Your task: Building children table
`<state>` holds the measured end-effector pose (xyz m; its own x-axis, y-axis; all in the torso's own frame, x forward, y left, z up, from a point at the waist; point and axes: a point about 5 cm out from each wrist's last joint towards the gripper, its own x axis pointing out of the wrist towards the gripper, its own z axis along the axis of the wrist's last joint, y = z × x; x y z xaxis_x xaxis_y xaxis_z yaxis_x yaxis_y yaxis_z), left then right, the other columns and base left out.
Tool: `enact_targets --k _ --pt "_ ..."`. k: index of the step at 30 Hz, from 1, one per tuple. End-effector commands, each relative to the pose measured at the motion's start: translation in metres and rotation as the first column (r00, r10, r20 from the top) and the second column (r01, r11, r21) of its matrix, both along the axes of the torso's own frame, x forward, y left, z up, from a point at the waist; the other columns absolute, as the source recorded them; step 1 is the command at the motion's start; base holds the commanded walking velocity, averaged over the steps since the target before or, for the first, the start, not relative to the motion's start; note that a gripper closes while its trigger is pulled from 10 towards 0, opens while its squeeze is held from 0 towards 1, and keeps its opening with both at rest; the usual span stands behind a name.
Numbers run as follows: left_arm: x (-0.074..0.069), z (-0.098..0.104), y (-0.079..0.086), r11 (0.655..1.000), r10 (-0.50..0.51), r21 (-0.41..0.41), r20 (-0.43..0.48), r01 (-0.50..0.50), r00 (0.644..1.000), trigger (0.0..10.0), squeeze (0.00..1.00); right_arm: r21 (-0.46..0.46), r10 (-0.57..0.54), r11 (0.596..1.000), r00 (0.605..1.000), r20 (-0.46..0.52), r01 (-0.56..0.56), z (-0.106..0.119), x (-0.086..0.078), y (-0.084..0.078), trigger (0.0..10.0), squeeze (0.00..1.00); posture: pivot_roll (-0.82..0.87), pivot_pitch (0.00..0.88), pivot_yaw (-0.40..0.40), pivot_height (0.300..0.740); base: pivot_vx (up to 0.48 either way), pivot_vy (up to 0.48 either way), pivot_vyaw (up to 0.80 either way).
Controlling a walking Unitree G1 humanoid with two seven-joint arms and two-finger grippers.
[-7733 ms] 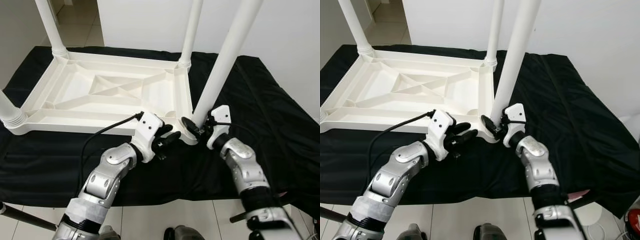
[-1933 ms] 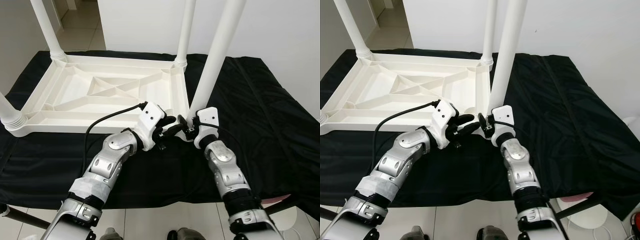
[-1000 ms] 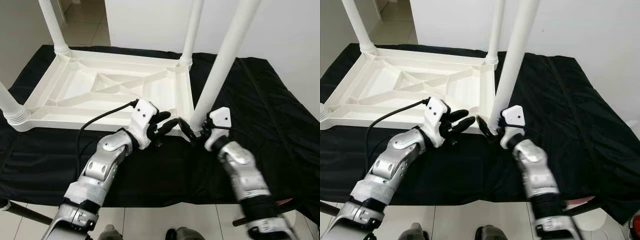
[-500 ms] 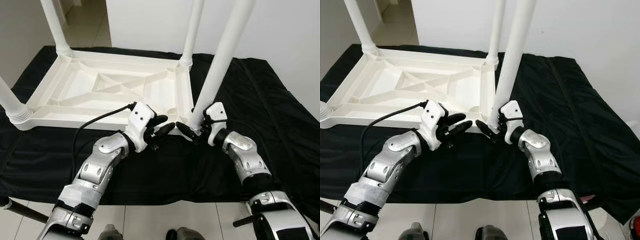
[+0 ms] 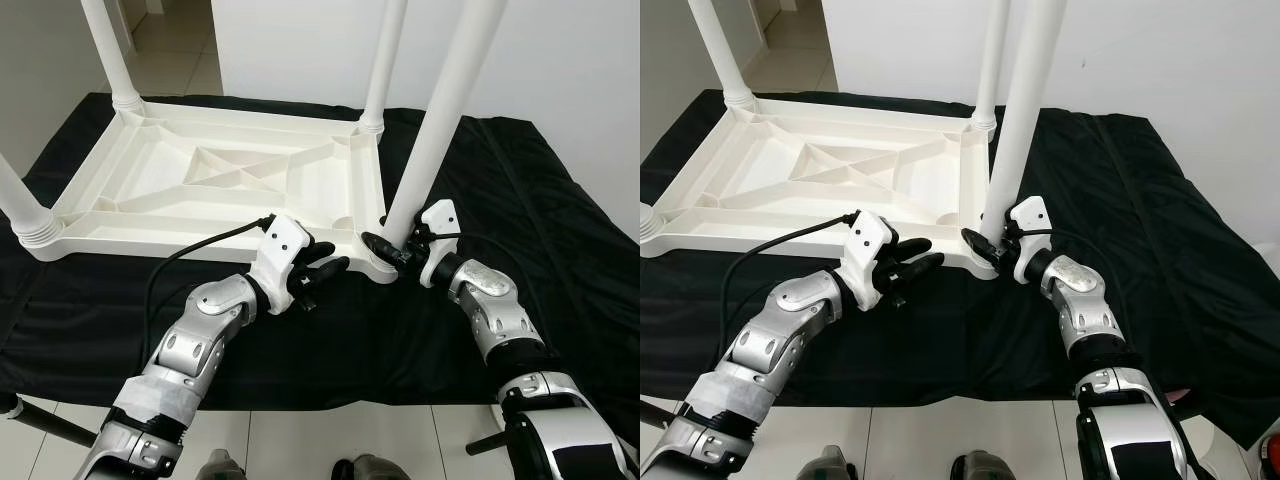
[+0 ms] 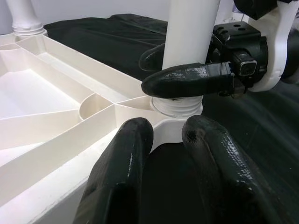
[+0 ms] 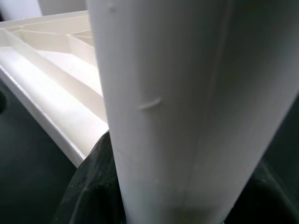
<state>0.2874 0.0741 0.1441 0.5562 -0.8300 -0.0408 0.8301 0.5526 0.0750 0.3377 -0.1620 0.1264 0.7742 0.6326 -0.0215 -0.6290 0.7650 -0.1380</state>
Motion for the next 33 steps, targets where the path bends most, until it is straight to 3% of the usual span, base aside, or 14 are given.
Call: enact_targets --k 1,4,8,11,12,18,20,26,27,31,33 --pt "-0.006 -0.003 -0.002 0.997 -0.077 0.003 -0.020 0.077 0.997 10.0 0.00 -0.049 -0.089 0.995 0.993 -0.074 0.085 -0.023 -0.009 -0.004 10.0 0.00 0.03 0.000 -0.037 0.740 0.000 0.000 0.00" --pt "-0.006 -0.003 -0.001 0.998 -0.067 -0.001 -0.022 0.067 0.997 10.0 0.00 -0.011 -0.205 0.979 0.977 -0.063 0.205 -0.023 -0.012 -0.003 10.0 0.00 0.03 0.000 -0.035 0.740 0.000 0.000 0.00" --pt "-0.006 -0.003 -0.001 0.998 -0.063 -0.005 -0.024 0.063 0.998 10.0 0.00 0.006 -0.239 0.971 0.969 -0.064 0.240 -0.023 -0.014 -0.001 10.0 0.00 0.03 0.000 -0.035 0.740 0.000 0.000 0.00" --pt "0.000 -0.002 0.000 1.000 0.009 -0.015 0.001 -0.009 1.000 10.0 0.00 0.072 -0.420 0.903 0.906 -0.054 0.424 -0.019 -0.021 0.010 10.0 0.00 0.01 0.000 -0.035 0.740 0.000 0.000 0.00" --pt "0.000 -0.002 0.000 1.000 0.009 -0.015 0.001 -0.009 1.000 10.0 0.00 0.072 -0.420 0.903 0.906 -0.054 0.424 -0.019 -0.021 0.010 10.0 0.00 0.01 0.000 -0.035 0.740 0.000 0.000 0.00" --pt "0.010 0.001 0.003 0.991 0.127 -0.037 0.026 -0.126 0.992 10.0 0.00 0.129 -0.583 0.797 0.807 -0.094 0.590 -0.020 -0.025 0.021 10.0 0.00 0.02 0.000 -0.044 0.740 0.000 0.000 0.00" --pt "0.011 0.002 0.003 0.989 0.145 -0.038 0.030 -0.144 0.989 10.0 0.00 0.136 -0.598 0.783 0.794 -0.108 0.607 -0.020 -0.025 0.025 10.0 0.00 0.02 0.000 -0.044 0.740 0.000 0.000 0.00" --pt "0.011 0.003 0.004 0.985 0.166 -0.050 0.033 -0.164 0.986 10.0 0.00 0.159 -0.566 0.799 0.815 -0.126 0.579 -0.017 -0.029 0.040 10.0 0.00 0.02 0.000 -0.051 0.740 0.000 0.000 0.00" --pt "0.011 0.003 0.004 0.985 0.165 -0.050 0.033 -0.163 0.986 10.0 0.00 0.161 -0.565 0.799 0.815 -0.128 0.579 -0.017 -0.030 0.037 10.0 1.00 0.03 0.000 -0.052 0.740 0.000 0.000 0.00" --pt "0.010 0.003 0.005 0.985 0.165 -0.049 0.033 -0.163 0.986 10.0 0.00 0.164 -0.560 0.803 0.819 -0.124 0.573 -0.016 -0.031 0.034 10.0 1.00 0.03 0.000 -0.053 0.740 0.000 0.000 0.00" --pt "0.009 0.003 0.006 0.986 0.163 -0.050 0.035 -0.161 0.986 10.0 0.00 0.173 -0.525 0.829 0.846 -0.093 0.533 -0.012 -0.036 0.030 10.0 1.00 0.03 0.000 -0.053 0.740 0.000 0.000 0.00"
